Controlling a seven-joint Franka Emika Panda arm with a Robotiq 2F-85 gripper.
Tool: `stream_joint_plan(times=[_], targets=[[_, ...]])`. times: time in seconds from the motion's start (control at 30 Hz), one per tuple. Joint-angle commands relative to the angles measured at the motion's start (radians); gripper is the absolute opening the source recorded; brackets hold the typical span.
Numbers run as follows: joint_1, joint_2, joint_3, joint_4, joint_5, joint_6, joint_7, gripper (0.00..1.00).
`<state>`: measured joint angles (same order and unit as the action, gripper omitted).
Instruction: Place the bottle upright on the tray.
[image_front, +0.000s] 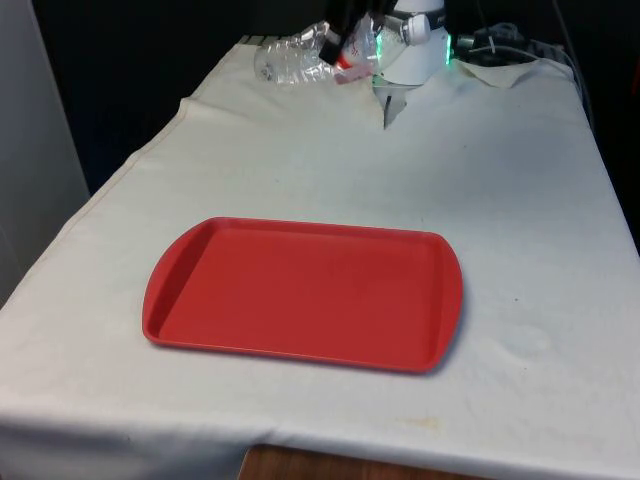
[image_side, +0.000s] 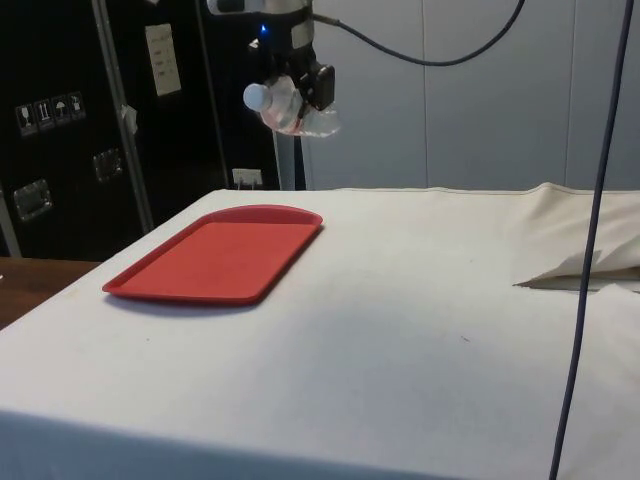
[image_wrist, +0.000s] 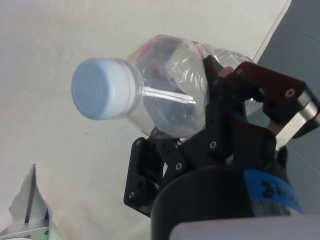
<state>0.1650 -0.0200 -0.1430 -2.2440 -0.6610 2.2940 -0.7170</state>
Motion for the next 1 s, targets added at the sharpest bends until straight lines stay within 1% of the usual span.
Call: stream_joint_plan(times=[0.0,0.27,0.3,0.33,0.47,0.8,0.9,0.93,0.97], targets=[[0.0,-0.009,-0.001,0.005,0.017,-0.009,-0.01,0.36],[0.0,-0.026,-0.001,0.031,0.049,-0.028,-0.007,0.36],[0.0,-0.023,0.0,0.028,0.037,-0.023,0.0,0.36],[0.0,-0.027,0.0,0.033,0.052,-0.029,-0.007,0.36],[0.0,-0.032,0.0,0.038,0.065,-0.031,-0.004,0.36],[0.0,-0.029,0.0,0.039,0.062,-0.029,0.0,0.36],[-0.001,-0.036,-0.002,0.039,0.07,-0.028,-0.003,0.36],[0.0,-0.029,0.0,0.041,0.061,-0.03,0.004,0.36],[-0.001,-0.039,-0.003,0.04,0.073,-0.027,-0.004,0.36]])
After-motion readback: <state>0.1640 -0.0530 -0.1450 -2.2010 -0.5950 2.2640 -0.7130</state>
